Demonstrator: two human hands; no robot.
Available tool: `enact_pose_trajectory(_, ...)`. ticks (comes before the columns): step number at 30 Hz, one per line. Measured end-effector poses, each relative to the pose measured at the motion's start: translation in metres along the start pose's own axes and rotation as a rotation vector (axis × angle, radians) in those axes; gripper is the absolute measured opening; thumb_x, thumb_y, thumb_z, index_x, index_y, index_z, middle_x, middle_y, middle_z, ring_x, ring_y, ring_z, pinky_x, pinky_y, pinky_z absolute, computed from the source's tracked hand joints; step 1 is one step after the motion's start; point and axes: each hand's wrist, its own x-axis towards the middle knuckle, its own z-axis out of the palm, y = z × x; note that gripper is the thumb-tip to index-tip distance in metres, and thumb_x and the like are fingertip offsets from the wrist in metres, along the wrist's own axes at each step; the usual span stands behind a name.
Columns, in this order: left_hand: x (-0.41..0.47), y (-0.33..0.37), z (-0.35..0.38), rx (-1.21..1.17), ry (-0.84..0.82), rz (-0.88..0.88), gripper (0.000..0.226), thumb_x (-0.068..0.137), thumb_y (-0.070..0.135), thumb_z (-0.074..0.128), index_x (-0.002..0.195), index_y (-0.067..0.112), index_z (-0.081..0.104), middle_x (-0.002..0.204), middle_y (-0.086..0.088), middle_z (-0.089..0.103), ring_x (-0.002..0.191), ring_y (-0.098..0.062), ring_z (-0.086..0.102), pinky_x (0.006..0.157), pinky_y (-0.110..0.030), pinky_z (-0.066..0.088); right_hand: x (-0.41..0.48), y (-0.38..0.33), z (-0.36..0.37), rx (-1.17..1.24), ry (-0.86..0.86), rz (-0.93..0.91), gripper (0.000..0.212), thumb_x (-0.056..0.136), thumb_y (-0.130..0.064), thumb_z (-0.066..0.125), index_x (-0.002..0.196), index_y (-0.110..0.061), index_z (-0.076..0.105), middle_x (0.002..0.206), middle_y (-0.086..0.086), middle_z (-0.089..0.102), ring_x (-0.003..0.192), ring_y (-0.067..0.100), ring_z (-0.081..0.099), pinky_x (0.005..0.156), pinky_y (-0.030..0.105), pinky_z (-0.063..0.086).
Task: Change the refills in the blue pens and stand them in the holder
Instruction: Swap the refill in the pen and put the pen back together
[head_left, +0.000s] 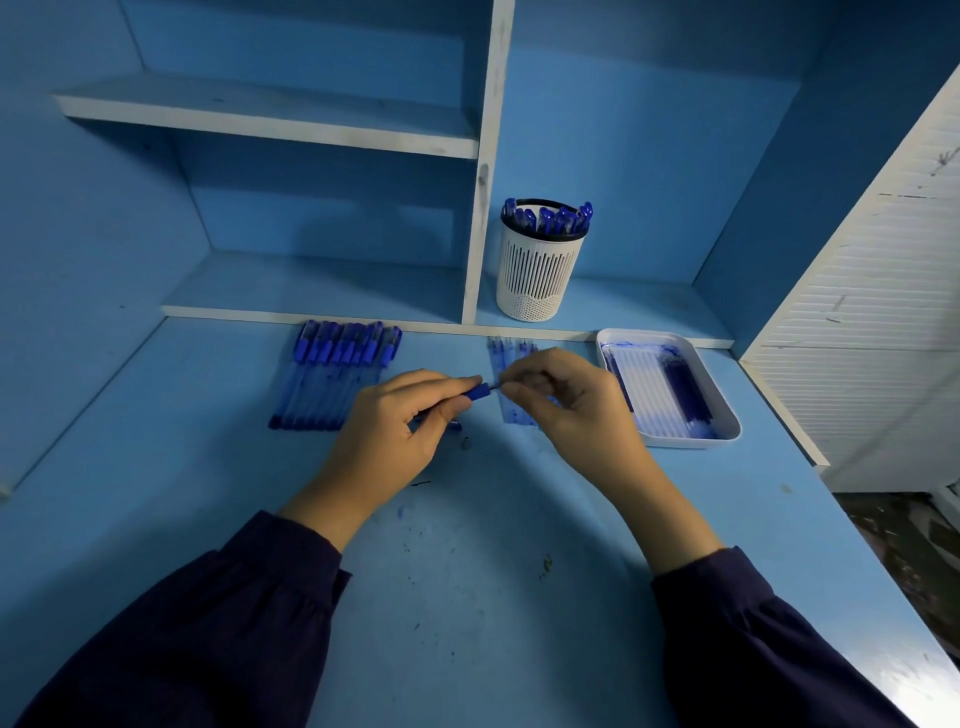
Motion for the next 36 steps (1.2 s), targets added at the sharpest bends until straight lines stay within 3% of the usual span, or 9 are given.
enact_pose_trajectory(2, -0.001, -0.002, -0.003, 0.007, 0.008, -0.011, 0.024, 0.091, 0.007, 0.067, 0.114, 0.006, 0.072, 0.097, 0.000, 0.072, 0.083, -0.005, 0.066, 0.074, -0.019, 0.055, 0.000, -0.005, 0.001, 0.154, -0.011, 0.094, 0.018, 0.088, -0.004, 0.066, 0.100, -0.017, 0.069, 0.085, 0.000, 0.069, 0.076, 0.006, 0.063, 0.071, 0.017, 0.048)
enact_pose_trajectory(4, -0.001, -0.005, -0.006, 0.015, 0.020, -0.026, 0.023, 0.092, 0.009, 0.067, 0.114, 0.007, 0.072, 0.099, 0.000, 0.073, 0.085, -0.006, 0.067, 0.075, -0.023, 0.056, 0.001, -0.007, 0.001, 0.276, 0.012, 0.195, 0.019, 0.092, -0.007, 0.062, 0.107, -0.016, 0.067, 0.090, 0.004, 0.071, 0.079, 0.006, 0.066, 0.073, 0.015, 0.049)
enact_pose_trajectory(8, -0.001, -0.008, -0.009, 0.026, 0.052, -0.058, 0.023, 0.091, 0.008, 0.067, 0.114, 0.008, 0.072, 0.103, 0.000, 0.073, 0.090, -0.006, 0.067, 0.079, -0.024, 0.056, -0.003, 0.003, 0.007, 0.094, -0.063, 0.278, 0.017, 0.091, -0.008, 0.062, 0.103, -0.017, 0.071, 0.084, 0.001, 0.071, 0.077, 0.013, 0.067, 0.074, 0.023, 0.053)
enact_pose_trajectory(11, -0.001, -0.010, -0.011, 0.059, 0.072, -0.070, 0.023, 0.092, 0.009, 0.067, 0.115, 0.007, 0.072, 0.105, -0.001, 0.073, 0.094, -0.006, 0.067, 0.084, -0.021, 0.055, -0.010, 0.006, 0.018, -0.137, -0.218, 0.167, 0.018, 0.086, -0.011, 0.069, 0.103, -0.014, 0.072, 0.079, -0.008, 0.067, 0.073, 0.003, 0.062, 0.074, 0.016, 0.049)
enact_pose_trajectory(15, -0.001, -0.010, -0.011, 0.082, 0.081, -0.080, 0.023, 0.092, 0.008, 0.067, 0.114, 0.007, 0.072, 0.106, 0.000, 0.072, 0.095, -0.005, 0.066, 0.086, -0.017, 0.053, -0.013, 0.010, 0.029, -0.357, -0.297, -0.085, 0.018, 0.084, -0.006, 0.069, 0.102, -0.010, 0.072, 0.091, 0.002, 0.067, 0.079, 0.010, 0.061, 0.078, 0.021, 0.050)
enact_pose_trajectory(17, -0.001, -0.009, -0.011, 0.089, 0.077, -0.078, 0.023, 0.092, 0.008, 0.067, 0.114, 0.008, 0.072, 0.107, 0.003, 0.071, 0.096, -0.005, 0.065, 0.087, -0.015, 0.052, -0.013, 0.011, 0.028, -0.366, -0.274, -0.085, 0.014, 0.085, -0.005, 0.067, 0.098, -0.011, 0.072, 0.090, 0.001, 0.068, 0.081, 0.011, 0.062, 0.078, 0.025, 0.050)
enact_pose_trajectory(21, -0.001, -0.007, -0.010, 0.089, 0.068, -0.085, 0.023, 0.091, 0.008, 0.067, 0.114, 0.008, 0.072, 0.107, 0.006, 0.069, 0.097, -0.003, 0.064, 0.088, -0.012, 0.050, -0.009, 0.008, 0.018, -0.120, -0.056, 0.118, 0.010, 0.087, -0.004, 0.067, 0.093, -0.011, 0.072, 0.077, -0.011, 0.067, 0.069, -0.001, 0.061, 0.069, 0.011, 0.045)
enact_pose_trajectory(25, -0.002, -0.008, -0.009, 0.068, 0.043, -0.087, 0.023, 0.092, 0.008, 0.066, 0.115, 0.010, 0.072, 0.106, 0.005, 0.071, 0.096, -0.004, 0.066, 0.087, -0.016, 0.052, -0.005, 0.003, 0.005, 0.154, 0.166, 0.146, 0.016, 0.086, 0.004, 0.066, 0.089, -0.011, 0.070, 0.085, 0.006, 0.072, 0.077, 0.008, 0.066, 0.075, 0.017, 0.051)
enact_pose_trajectory(36, -0.003, -0.007, -0.006, 0.069, 0.007, -0.048, 0.023, 0.092, 0.009, 0.067, 0.114, 0.011, 0.073, 0.099, 0.003, 0.072, 0.088, -0.004, 0.066, 0.077, -0.024, 0.055, -0.008, 0.001, 0.009, 0.130, 0.077, 0.081, 0.013, 0.085, 0.002, 0.068, 0.093, -0.008, 0.072, 0.082, 0.000, 0.072, 0.074, 0.008, 0.068, 0.074, 0.017, 0.051)
